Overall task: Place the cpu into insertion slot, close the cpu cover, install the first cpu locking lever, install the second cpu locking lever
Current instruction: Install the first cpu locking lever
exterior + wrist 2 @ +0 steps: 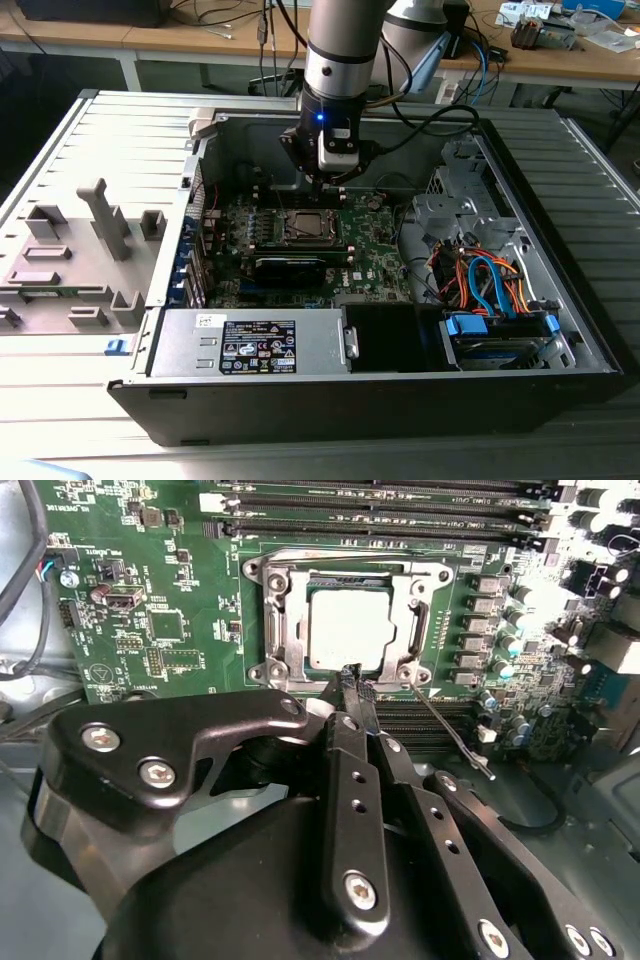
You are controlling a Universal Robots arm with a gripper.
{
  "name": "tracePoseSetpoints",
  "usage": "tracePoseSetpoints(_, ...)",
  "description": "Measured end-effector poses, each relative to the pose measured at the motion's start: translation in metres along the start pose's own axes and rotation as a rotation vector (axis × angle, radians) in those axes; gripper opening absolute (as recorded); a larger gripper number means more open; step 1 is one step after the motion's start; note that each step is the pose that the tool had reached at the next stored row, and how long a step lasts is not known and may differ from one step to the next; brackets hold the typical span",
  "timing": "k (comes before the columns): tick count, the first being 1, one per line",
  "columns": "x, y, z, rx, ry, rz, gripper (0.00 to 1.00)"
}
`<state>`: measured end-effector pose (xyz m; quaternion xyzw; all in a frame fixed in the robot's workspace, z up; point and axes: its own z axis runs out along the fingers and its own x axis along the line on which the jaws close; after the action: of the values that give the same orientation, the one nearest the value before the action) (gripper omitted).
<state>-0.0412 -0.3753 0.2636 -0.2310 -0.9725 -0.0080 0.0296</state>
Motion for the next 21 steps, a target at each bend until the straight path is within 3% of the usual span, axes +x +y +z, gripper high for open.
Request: tracePoseSetpoints(21,0.0,0.0,0.0,-0.0033,0.0035,-0.056,0.11)
